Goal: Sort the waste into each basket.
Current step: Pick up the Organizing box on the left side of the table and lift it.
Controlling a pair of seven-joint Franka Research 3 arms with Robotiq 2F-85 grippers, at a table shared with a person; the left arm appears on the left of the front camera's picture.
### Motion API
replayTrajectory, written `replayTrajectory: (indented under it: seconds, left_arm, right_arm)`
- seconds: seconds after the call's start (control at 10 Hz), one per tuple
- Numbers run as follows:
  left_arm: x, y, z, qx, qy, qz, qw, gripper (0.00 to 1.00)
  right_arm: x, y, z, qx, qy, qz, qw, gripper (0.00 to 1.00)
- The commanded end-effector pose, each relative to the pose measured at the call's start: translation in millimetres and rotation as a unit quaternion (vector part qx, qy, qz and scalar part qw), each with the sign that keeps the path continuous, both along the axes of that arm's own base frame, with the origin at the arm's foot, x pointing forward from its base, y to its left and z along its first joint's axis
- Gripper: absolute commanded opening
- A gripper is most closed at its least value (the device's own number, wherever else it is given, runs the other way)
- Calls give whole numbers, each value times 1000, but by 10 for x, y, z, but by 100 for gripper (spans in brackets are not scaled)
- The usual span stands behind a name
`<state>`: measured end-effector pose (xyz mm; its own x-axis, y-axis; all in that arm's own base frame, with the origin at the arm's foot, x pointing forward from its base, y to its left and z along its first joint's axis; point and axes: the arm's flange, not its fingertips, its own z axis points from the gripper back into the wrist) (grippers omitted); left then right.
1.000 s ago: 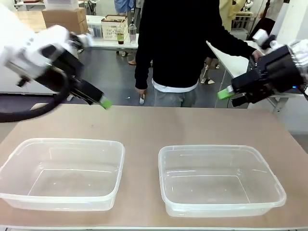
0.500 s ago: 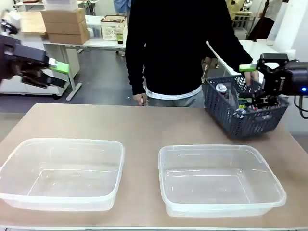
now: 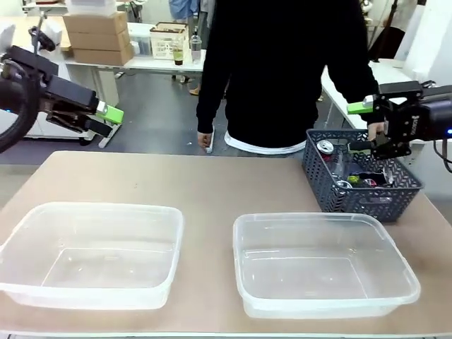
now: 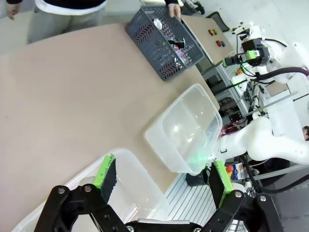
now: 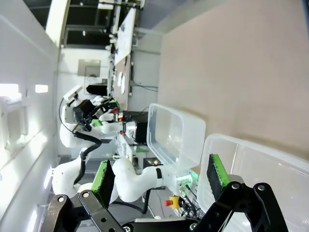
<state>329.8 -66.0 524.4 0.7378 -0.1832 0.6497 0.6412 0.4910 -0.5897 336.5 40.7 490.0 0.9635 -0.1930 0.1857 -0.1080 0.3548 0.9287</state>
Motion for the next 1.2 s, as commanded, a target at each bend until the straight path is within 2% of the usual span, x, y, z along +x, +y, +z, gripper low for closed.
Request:
replayTrajectory:
  seconds: [0.0,0.1,0.2,0.3,0.4,0.5,0.7,0.8,0.9,1.0,1.1]
  left_arm:
    - [30,20,-11,-14,-12,-7,1000,100]
    - [30,20,-11,-14,-12,-7,1000,100]
    - [-4,36,5,-3,-1,2,1000,100]
    - [-81,187,35,136,23,42,990,100]
    - [-204,386,76,201,35,56,977,100]
    - [-390,576,91,259,66,76,961,100]
    - [-826,871,3,297,126,124,938,100]
    - [-936,880,-135,304,147,99,936,100]
    - [-917,813,-268,279,139,36,949,100]
    - [-627,978,77,318,116,126,933,100]
    - [-627,978,77,318,116,126,933,100]
  right_arm:
    - [22,-50,-10,1,-17,4,1000,100]
    - [22,-50,-10,1,-17,4,1000,100]
    - [0,-31,5,0,-1,-2,1000,100]
    - [99,450,7,-60,13,22,998,100]
    - [183,1066,-17,-102,14,61,993,100]
    - [222,1712,-115,-143,18,99,985,100]
    - [89,2779,-478,-230,11,156,961,100]
    - [-22,3052,-622,-251,-3,185,950,100]
    - [-33,3057,-635,-275,-61,189,941,100]
    - [-364,2996,-524,-211,4,181,961,100]
    - [-364,2996,-524,-211,4,181,961,100]
